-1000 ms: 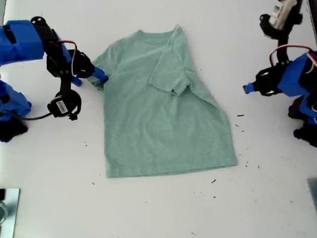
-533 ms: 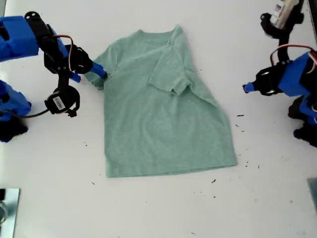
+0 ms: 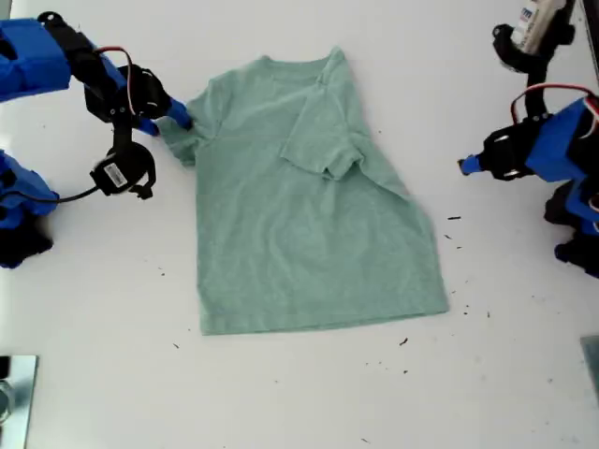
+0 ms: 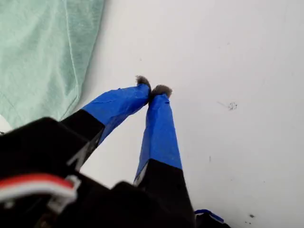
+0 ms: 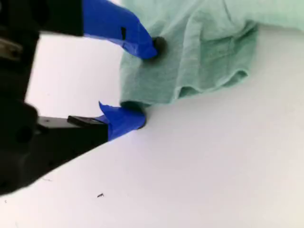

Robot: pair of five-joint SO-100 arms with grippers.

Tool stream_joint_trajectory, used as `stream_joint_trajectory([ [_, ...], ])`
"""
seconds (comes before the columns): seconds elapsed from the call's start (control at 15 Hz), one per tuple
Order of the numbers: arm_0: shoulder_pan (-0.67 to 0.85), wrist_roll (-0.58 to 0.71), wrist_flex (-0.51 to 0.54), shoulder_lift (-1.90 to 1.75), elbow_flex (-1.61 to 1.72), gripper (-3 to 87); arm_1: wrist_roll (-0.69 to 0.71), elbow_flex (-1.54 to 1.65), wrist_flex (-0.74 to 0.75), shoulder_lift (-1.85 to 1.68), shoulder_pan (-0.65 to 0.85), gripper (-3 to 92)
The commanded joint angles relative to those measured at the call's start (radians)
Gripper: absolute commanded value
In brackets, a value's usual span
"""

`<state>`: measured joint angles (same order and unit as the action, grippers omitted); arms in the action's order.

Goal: Fold t shirt

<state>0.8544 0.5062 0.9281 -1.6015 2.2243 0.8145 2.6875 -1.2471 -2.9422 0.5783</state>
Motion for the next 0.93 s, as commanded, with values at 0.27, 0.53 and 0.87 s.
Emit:
stream_joint_trajectory([
  [0.27,-0.160,-0.091,0.245,-0.391,-0.258,-0.2,-0.018,-0.015,-0.008,-0.021,0.003,2.5],
  [0.53,-0.256,-0.025,0.130,-0.304,-0.430,-0.3,-0.021,-0.014,-0.009,-0.026,0.000,2.5],
  [0.87,-0.434,0.046,-0.028,0.474,-1.114,-0.3,-0.032,-0.012,-0.012,-0.032,-0.008,2.5],
])
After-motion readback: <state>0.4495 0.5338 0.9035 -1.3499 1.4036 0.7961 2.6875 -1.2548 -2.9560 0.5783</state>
